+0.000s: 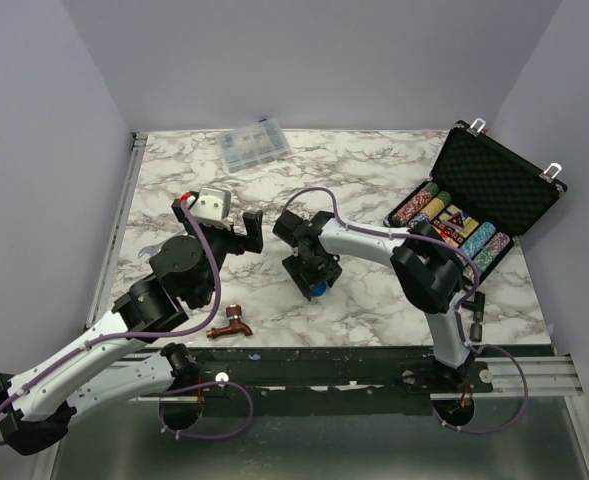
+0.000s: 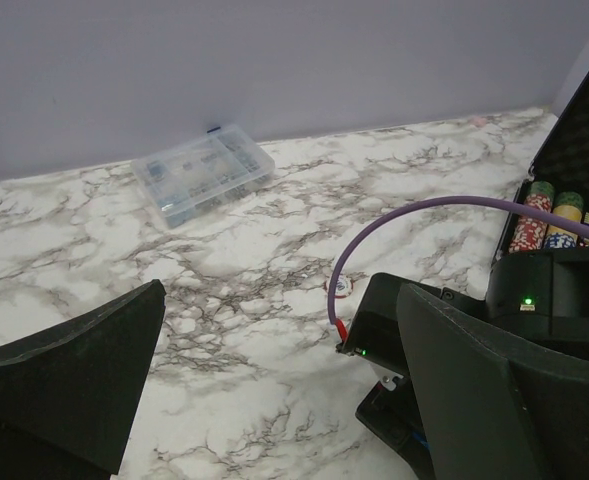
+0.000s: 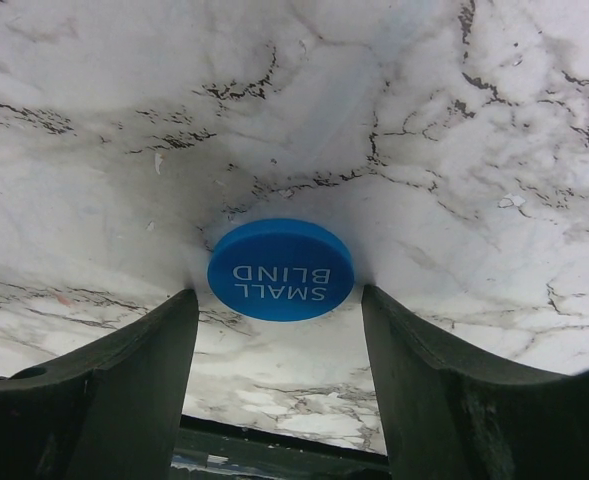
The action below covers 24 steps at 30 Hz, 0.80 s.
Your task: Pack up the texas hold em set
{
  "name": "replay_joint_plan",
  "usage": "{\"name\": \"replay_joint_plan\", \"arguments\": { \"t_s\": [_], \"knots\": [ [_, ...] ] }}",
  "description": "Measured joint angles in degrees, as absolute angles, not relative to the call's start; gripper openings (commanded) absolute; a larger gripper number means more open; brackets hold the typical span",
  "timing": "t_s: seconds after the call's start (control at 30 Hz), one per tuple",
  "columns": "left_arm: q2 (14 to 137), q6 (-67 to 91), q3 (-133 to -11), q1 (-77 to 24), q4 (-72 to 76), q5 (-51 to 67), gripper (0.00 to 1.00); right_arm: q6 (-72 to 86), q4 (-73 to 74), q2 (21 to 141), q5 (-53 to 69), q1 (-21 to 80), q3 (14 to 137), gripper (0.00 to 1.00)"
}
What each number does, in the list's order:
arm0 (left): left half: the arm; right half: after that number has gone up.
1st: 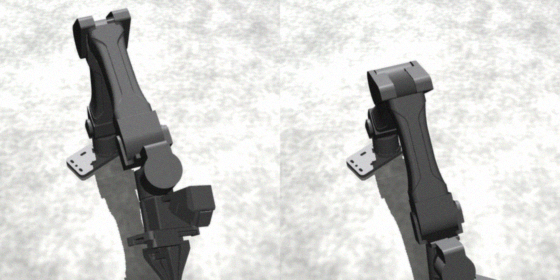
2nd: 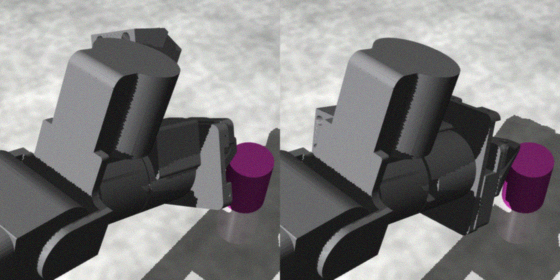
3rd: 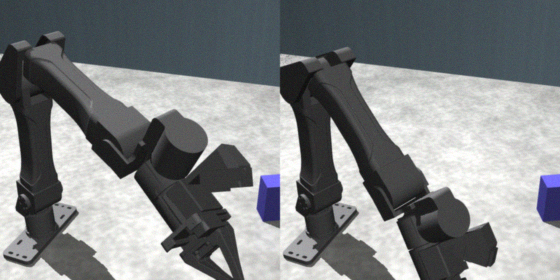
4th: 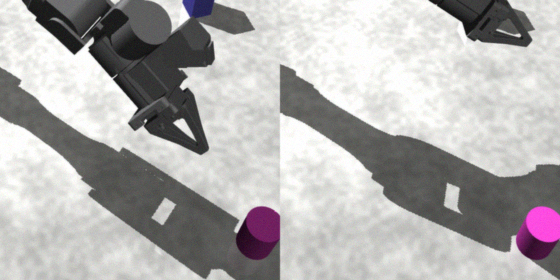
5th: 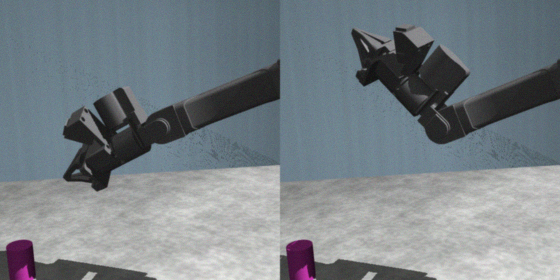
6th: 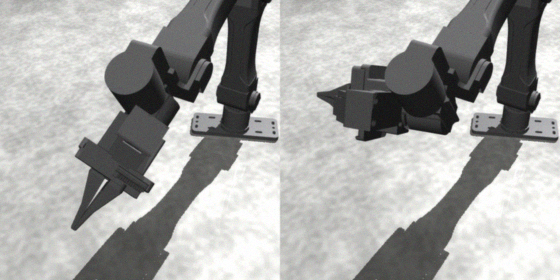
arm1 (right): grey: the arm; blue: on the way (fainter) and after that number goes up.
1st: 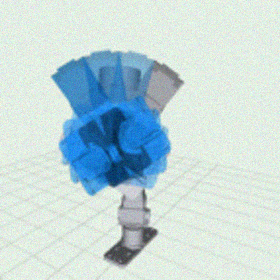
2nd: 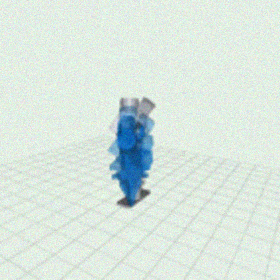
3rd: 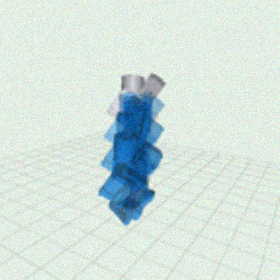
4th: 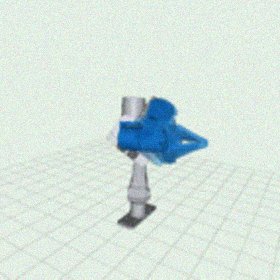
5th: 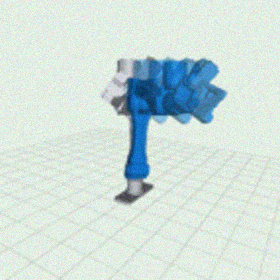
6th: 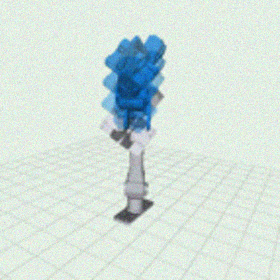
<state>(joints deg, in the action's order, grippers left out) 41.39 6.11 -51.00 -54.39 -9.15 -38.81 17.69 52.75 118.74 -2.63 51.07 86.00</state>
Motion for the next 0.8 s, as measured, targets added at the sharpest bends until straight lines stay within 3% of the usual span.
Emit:
{"name": "replay_joint_plan", "arguments": {
  "t_s": [0.8],
  "knots": [
    [41.39, 6.35, -51.09, -54.39, -9.17, -38.72, 0.99, 18.02, 53.76, 119.79, -2.00, 50.13, 87.72, 0.67]
  ]
}}
